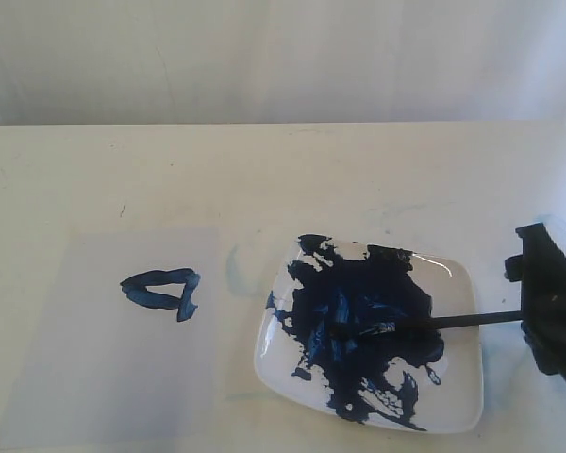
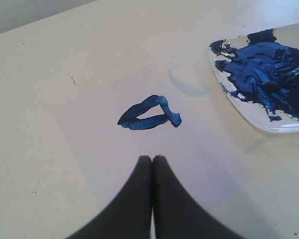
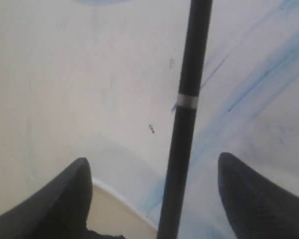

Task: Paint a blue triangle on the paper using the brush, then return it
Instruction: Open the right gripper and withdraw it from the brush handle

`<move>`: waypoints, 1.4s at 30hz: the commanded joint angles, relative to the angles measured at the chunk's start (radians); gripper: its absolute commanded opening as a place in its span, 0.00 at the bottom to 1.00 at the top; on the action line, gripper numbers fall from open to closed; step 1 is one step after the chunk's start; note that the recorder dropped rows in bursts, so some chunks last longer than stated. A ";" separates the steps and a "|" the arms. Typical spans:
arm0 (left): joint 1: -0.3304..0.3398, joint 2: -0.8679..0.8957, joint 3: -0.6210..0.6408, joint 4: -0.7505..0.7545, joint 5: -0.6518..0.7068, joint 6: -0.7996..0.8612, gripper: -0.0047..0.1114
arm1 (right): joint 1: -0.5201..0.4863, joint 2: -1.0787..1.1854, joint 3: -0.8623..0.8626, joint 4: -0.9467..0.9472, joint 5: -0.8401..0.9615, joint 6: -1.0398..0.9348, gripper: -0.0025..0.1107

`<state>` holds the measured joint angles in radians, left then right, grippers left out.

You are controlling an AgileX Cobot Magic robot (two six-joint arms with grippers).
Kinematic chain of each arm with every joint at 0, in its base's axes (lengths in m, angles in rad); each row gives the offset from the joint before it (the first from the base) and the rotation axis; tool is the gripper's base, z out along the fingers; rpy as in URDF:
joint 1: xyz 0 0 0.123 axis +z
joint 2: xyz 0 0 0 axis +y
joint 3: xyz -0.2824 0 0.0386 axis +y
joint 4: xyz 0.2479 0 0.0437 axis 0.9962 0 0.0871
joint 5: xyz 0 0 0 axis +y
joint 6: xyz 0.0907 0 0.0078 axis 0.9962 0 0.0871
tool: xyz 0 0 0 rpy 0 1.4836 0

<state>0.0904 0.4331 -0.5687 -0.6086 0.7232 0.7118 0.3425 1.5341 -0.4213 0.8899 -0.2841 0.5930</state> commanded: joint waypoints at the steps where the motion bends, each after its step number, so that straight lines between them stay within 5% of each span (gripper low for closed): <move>1: -0.005 -0.007 0.003 -0.025 0.003 0.002 0.04 | -0.005 -0.057 0.044 -0.007 0.064 -0.090 0.64; 9: -0.005 -0.007 0.003 -0.029 0.001 0.002 0.04 | -0.005 -0.158 0.068 -0.012 0.153 -0.417 0.57; 20: -0.005 -0.007 0.003 -0.011 -0.017 0.027 0.04 | -0.005 -0.473 0.074 -0.012 0.239 -0.724 0.02; 31: -0.005 -0.007 0.003 -0.011 -0.005 0.027 0.04 | -0.005 -0.883 0.074 -0.012 0.315 -0.999 0.02; 42: -0.005 -0.007 0.003 -0.011 -0.005 0.027 0.04 | -0.005 -1.065 0.074 -0.009 0.315 -1.016 0.02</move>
<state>0.0904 0.4331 -0.5687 -0.6074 0.7063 0.7381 0.3425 0.4907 -0.3523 0.8895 0.0274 -0.4094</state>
